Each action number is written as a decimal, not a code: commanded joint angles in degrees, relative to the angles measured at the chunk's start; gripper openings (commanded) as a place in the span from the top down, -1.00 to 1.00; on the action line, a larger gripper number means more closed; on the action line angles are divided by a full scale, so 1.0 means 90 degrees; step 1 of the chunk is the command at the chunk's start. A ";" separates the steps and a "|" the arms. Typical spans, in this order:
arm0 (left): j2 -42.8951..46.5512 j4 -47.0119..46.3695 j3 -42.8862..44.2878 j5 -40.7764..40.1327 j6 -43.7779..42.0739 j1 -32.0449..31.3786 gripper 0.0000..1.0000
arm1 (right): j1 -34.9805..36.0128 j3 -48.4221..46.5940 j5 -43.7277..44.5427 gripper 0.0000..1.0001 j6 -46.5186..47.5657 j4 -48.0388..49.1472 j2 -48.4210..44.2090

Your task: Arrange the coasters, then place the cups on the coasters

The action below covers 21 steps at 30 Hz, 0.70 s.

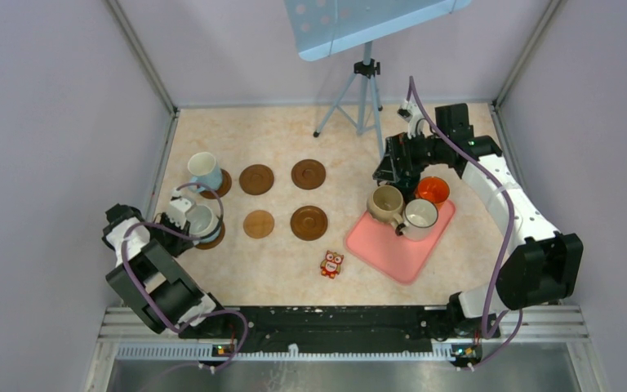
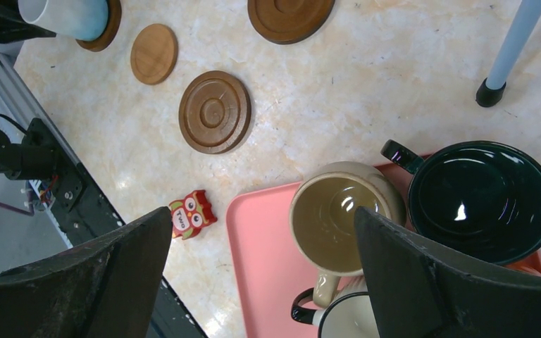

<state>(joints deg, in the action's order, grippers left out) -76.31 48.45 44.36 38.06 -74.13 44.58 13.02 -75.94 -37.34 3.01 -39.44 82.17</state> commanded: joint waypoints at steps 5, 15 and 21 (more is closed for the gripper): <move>-0.0045 0.0401 0.0216 -0.0007 -0.0197 0.0040 0.91 | 0.0031 -0.0112 -0.0069 -0.97 0.0096 0.0108 -0.0239; 0.0099 0.0400 0.0333 -0.0039 -0.0021 0.0044 -0.04 | 0.0034 -0.0147 -0.0065 -0.97 0.0108 0.0069 -0.0273; 0.0319 0.1126 0.0864 0.0196 -0.0262 0.0043 -0.45 | 0.0034 -0.0213 0.0049 -0.97 0.0183 0.0022 -0.0296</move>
<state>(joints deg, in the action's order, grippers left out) -75.77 53.08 47.13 36.67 -74.30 44.58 13.02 -75.90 -37.36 3.05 -39.44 82.13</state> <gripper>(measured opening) 0.692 0.985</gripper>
